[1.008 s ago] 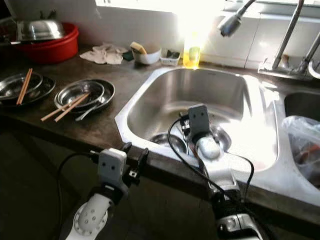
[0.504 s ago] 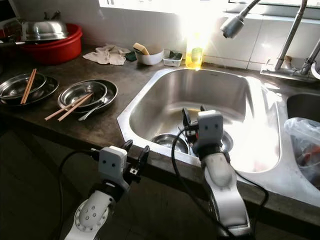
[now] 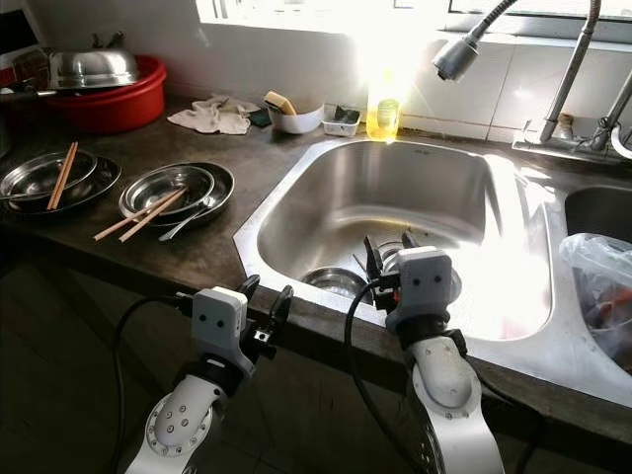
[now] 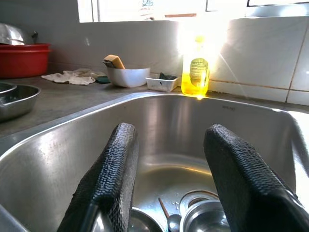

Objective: Kitchen organization

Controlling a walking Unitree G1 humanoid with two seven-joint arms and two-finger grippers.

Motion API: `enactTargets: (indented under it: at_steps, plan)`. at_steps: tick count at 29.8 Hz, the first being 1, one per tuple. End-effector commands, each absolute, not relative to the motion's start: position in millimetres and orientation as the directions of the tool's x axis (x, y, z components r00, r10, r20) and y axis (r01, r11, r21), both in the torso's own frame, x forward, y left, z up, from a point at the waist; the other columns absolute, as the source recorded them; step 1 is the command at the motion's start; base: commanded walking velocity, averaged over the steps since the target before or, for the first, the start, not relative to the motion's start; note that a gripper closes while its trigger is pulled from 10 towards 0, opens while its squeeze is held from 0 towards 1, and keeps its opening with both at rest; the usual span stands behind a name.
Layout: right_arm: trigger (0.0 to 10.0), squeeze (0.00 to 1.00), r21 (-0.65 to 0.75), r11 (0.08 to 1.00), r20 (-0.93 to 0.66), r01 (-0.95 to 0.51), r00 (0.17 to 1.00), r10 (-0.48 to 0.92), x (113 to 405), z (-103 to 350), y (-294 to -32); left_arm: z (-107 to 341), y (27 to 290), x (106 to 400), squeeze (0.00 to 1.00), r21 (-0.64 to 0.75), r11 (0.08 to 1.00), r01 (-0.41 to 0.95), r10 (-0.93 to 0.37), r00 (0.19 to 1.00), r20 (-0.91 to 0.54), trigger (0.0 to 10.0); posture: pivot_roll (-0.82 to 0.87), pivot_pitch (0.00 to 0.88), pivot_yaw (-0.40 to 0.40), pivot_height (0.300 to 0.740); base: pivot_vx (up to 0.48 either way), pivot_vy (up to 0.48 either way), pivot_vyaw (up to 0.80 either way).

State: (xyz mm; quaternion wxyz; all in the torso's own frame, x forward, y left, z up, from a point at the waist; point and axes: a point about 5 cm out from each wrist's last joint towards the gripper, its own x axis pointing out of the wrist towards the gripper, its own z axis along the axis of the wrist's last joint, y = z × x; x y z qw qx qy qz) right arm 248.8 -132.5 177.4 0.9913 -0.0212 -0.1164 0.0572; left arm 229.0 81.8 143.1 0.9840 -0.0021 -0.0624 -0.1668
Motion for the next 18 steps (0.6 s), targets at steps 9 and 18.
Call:
enactTargets:
  at_steps: [9,18]
  plan:
    - [10.0,0.0,-0.04,0.993,0.248,-0.108,0.962,0.114,247.6,184.0,-128.5,143.0,81.9,228.7,0.0,0.03,0.943,0.331,-0.332,0.936,0.116,10.0,0.05,0.03,0.007,0.74,0.0,0.0,0.0]
    - [10.0,0.0,-0.036,0.991,0.247,-0.13,0.96,0.135,248.1,183.8,-122.8,142.1,80.7,227.5,0.0,0.035,0.943,0.332,-0.334,0.936,0.109,10.0,0.06,0.032,-0.002,0.74,0.0,0.0,0.0]
